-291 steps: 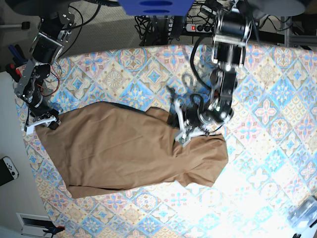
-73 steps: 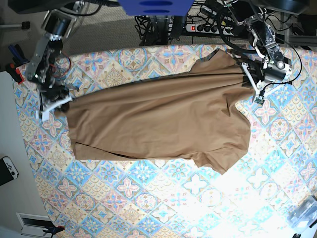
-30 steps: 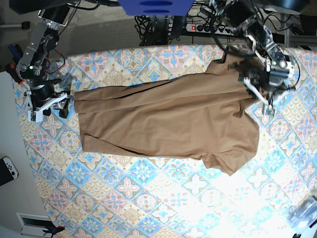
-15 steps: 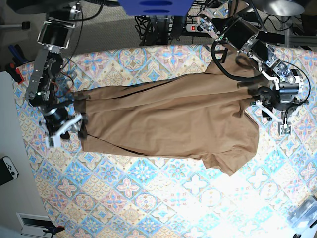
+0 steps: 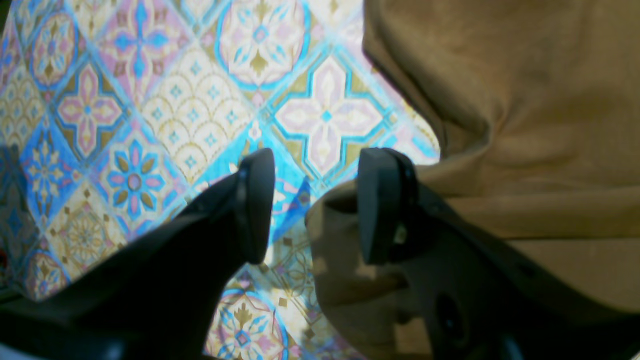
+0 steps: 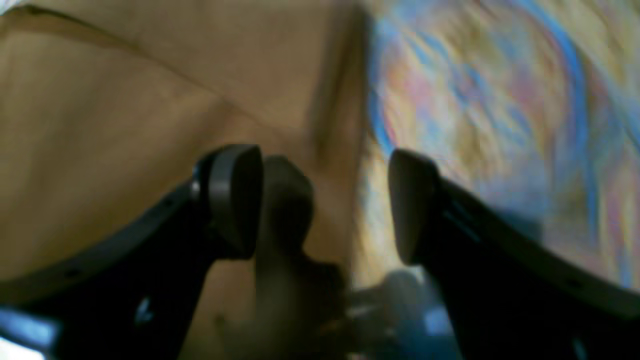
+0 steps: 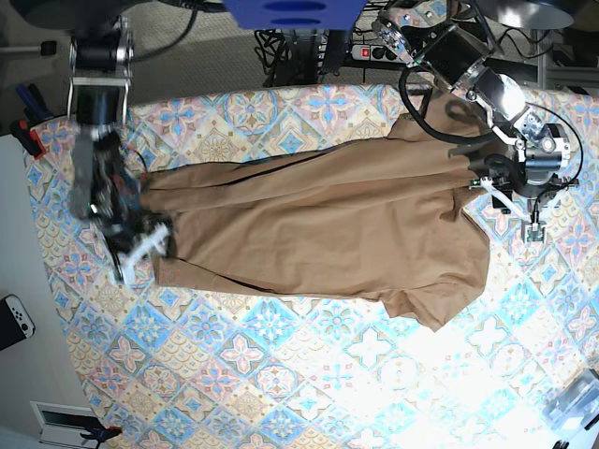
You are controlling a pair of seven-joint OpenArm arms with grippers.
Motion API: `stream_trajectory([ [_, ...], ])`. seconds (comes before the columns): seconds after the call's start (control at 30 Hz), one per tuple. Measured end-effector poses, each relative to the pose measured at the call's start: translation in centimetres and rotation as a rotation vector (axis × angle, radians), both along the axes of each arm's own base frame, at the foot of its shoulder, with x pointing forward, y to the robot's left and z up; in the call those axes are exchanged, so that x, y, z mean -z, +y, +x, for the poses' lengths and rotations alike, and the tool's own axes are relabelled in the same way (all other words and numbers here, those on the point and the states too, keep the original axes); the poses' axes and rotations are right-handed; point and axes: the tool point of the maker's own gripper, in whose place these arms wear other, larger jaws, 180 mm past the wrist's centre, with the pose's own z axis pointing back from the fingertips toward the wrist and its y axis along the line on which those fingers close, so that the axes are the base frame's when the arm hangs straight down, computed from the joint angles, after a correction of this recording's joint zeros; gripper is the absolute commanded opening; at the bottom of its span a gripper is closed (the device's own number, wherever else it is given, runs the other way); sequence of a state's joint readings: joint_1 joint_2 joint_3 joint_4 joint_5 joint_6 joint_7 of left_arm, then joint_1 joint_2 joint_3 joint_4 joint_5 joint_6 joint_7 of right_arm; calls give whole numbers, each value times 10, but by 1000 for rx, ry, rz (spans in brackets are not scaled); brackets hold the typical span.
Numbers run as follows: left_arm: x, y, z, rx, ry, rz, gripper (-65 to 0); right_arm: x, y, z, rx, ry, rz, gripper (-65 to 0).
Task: Layout the t-shirt on the table in an organized manner, then fold the t-shirt properly
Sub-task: 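Release the shirt and lift both grippers off its edges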
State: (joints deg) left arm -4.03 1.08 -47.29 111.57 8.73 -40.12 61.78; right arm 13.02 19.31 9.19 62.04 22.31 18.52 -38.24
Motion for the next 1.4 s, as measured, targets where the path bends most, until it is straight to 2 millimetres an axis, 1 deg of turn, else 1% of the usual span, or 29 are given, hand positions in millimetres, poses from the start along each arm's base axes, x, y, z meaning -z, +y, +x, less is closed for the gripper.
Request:
stream_trajectory([
  [0.03, 0, 0, 0, 0, 3, 1, -382, -3, 4, 6, -4, -26, 14, -269],
  [0.13, 0, 1, 0, 0, 1, 4, -382, 14, 8, -3, -11, -19, 14, -269],
  [0.2, 0, 2, -1, -1, 6, 5, -382, 19, 8, -6, -12, -19, 31, -269],
  [0.3, 0, 1, -1, 0, 9, 4, -382, 24, 8, -2, -13, -6, 29, -269],
  [0.4, 1, 1, -2, 0, 11, 3, -382, 23, 10, 6, -20, -26, 32, -281],
  [0.47, 1, 1, -1, 0, 8, 3, -382, 26, 12, 11, -34, -12, 7, -349],
  [0.6, 9, 0, -11, -2, 37, 0, -382, 29, 16, 24, -80, -30, -66, -606],
  [0.63, 11, 1, -15, -4, 48, 1, -382, 29, 13, 28, -85, -25, -84, -650],
  [0.7, 16, 1, -20, -3, 64, 0, -382, 31, 10, 32, -94, -9, -99, -650],
  [0.83, 26, 0, -35, -1, 107, -1, -382, 30, 5, 42, -69, -29, -57, -650],
  [0.93, 33, 0, -46, -1, 136, -4, -382, 23, -2, 60, -45, -15, -74, -650],
  [1.0, 36, -1, -50, 1, 145, -7, -382, 21, -9, 69, -9, -15, -76, -650],
  [1.1, 39, -1, -56, 2, 162, -7, -382, 18, -31, 76, 61, -11, -79, -650],
  [1.2, 43, -2, -61, 1, 176, -11, -382, 3, -73, 88, 216, -58, -155, -650],
  [1.27, 46, -6, -64, -5, 180, -23, -382, -7, -93, 93, 302, -112, -207, -650],
  [1.3, 48, -9, -65, -5, 184, -29, -382, -11, -99, 95, 326, -128, -227, -650],
  [1.4, 49, -13, -64, 3, 180, -39, -382, -10, -97, 95, 320, -129, -227, -650],
])
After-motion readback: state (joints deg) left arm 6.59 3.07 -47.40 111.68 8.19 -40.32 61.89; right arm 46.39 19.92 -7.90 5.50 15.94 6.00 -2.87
